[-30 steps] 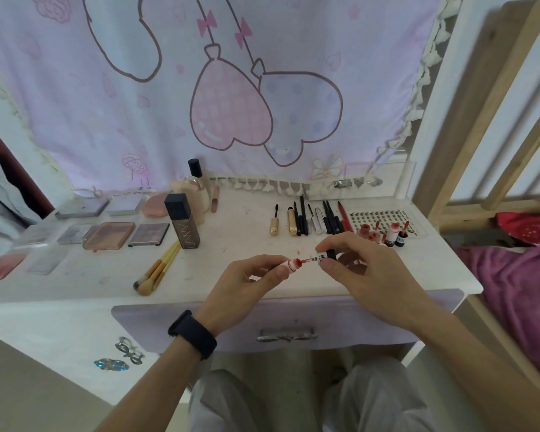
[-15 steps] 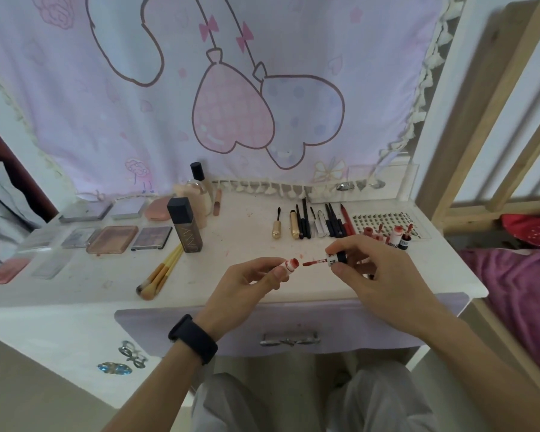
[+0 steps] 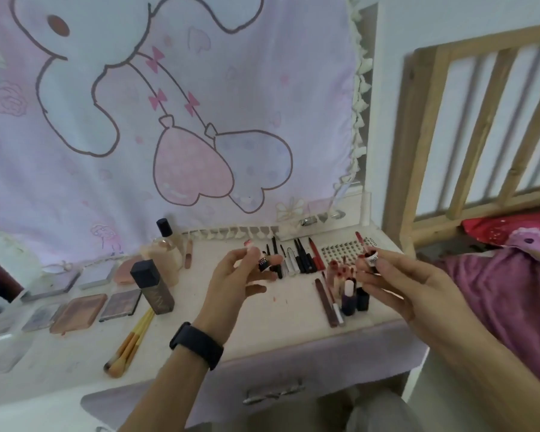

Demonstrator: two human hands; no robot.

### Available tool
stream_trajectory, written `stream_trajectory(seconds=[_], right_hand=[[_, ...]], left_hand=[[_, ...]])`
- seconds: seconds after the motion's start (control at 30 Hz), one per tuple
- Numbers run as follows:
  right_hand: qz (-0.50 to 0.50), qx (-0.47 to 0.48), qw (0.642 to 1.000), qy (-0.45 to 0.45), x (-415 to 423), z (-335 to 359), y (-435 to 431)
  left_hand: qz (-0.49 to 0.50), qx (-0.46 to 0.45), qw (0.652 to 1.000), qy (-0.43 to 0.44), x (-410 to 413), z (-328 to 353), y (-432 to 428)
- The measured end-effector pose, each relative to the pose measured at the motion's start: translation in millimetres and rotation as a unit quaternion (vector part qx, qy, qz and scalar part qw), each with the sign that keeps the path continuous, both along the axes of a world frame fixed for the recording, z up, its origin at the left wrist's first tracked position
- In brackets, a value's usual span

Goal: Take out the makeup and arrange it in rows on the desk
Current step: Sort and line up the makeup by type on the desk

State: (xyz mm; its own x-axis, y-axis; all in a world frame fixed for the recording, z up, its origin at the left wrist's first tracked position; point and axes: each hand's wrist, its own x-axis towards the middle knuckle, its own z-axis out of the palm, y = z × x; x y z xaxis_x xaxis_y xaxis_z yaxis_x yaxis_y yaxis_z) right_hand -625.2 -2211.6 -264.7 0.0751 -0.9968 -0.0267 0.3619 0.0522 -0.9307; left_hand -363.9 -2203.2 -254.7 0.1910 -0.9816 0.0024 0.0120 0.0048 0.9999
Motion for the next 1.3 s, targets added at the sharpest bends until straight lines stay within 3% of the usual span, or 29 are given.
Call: stream_trajectory(seconds=[0.07, 0.23, 0.53, 0.87, 1.03, 1.3], right_hand=[[-0.013, 0.012, 1.0, -0.003, -17, -2, -4], [-0.046, 0.031, 0.998, 0.026, -60, -23, -16], [-0.087, -0.003, 0.974, 0.207, -88, -64, -37], [-0.123, -0.085, 0.885, 0.44, -70, -91, -72], [-0.116, -0.107, 0.842, 0.517, -61, -98, -82], [-0.122, -0.122, 0.798, 0.577, -52, -104, -84]], left_hand=[[0.003, -0.003, 1.0, -0.013, -13, 11, -15], [0.0, -0.036, 0.987, -0.158, -47, 29, -44], [-0.12, -0.026, 0.923, -0.365, -109, 39, -80], [-0.132, -0.013, 0.744, -0.655, -155, 10, -98], [-0.12, -0.012, 0.7, -0.704, -159, -6, -100], [-0.098, -0.009, 0.681, -0.726, -163, -18, -103]])
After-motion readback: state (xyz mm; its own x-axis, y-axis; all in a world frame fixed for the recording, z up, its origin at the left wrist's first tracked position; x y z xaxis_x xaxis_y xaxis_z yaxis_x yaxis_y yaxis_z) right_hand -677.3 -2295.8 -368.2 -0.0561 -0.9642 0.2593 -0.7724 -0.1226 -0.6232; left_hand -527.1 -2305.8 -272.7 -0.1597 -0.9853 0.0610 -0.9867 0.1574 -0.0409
